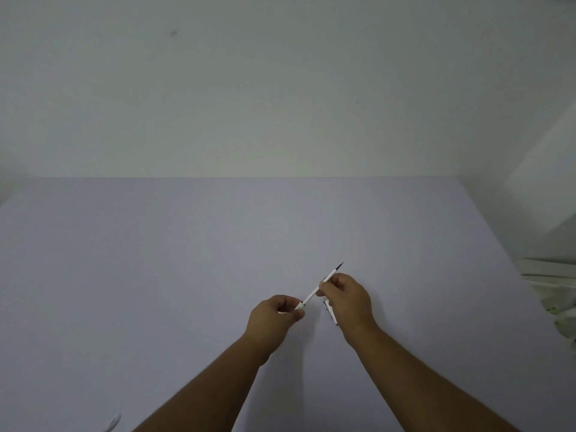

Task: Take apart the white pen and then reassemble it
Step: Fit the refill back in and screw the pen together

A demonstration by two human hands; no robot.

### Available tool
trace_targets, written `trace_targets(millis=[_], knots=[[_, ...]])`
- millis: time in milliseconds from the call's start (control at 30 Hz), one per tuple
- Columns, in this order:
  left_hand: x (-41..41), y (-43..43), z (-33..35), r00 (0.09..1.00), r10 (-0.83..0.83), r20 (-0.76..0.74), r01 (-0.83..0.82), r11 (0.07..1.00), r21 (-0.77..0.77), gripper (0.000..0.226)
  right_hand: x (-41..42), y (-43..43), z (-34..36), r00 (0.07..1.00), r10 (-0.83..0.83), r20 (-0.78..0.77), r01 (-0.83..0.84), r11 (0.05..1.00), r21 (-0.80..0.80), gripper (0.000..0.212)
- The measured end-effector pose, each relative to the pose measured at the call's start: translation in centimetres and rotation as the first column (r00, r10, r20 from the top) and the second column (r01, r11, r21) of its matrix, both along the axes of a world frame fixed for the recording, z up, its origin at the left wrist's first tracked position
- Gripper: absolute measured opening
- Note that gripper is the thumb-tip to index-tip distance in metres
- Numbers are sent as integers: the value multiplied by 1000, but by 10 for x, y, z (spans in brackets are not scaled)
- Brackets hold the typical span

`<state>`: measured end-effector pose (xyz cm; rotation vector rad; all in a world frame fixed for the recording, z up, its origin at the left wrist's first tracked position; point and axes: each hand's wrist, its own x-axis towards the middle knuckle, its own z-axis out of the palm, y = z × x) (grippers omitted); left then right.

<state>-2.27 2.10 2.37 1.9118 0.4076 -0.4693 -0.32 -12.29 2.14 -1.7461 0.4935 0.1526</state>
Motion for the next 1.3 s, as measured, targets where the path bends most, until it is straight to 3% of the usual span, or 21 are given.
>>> trace_targets(millis=[200,333,500,633,733,833,900,1000,1100,1167,1200,1233,1300], knots=[[-1,-7,5,1000,-14,25,15,999,-47,7,-4,2,-4,986,157,-64,-158,987,-13,13],[1,-8,6,999,-28,27,28,999,-21,7,-1,-5,7,998,-53,15,50,988,145,14],[2,-11,2,999,-29,19,30,999,-45,8,1,-11,8,991,132,-3,-131,987,98,16],[0,-9,0,998,-62,14,63,993,-96,16,7,-19,9,986,168,-21,-166,983,83,15],[1,-6,-1,998,-61,4,61,990,-124,20,20,-36,-4,994,105,-29,-108,987,-118,15],[0,-3,-3,999,-50,-12,48,989,-137,18,27,-47,-23,956,219,-194,-289,804,-519,14],[0,-1,-7,999,-38,-28,33,988,-153,17,27,-48,-34,913,285,-291,-407,632,-660,20],[-2,2,-10,999,-34,-42,27,988,-151,16,26,-44,-47,871,322,-371,-484,432,-761,27],[-2,4,-12,998,-35,-50,28,990,-138,15,25,-42,-51,870,299,-392,-486,393,-780,27],[-1,5,-13,998,-32,-51,24,990,-142,15,26,-40,-48,895,272,-355,-443,438,-782,25],[-1,5,-13,998,-30,-52,22,989,-145,15,27,-40,-45,920,249,-302,-390,520,-760,22],[-1,5,-14,998,-29,-53,21,989,-149,14,28,-39,-40,948,222,-228,-319,642,-697,18],[0,4,-14,998,-31,-52,23,988,-152,14,32,-35,-27,984,154,-84,-175,887,-428,9]])
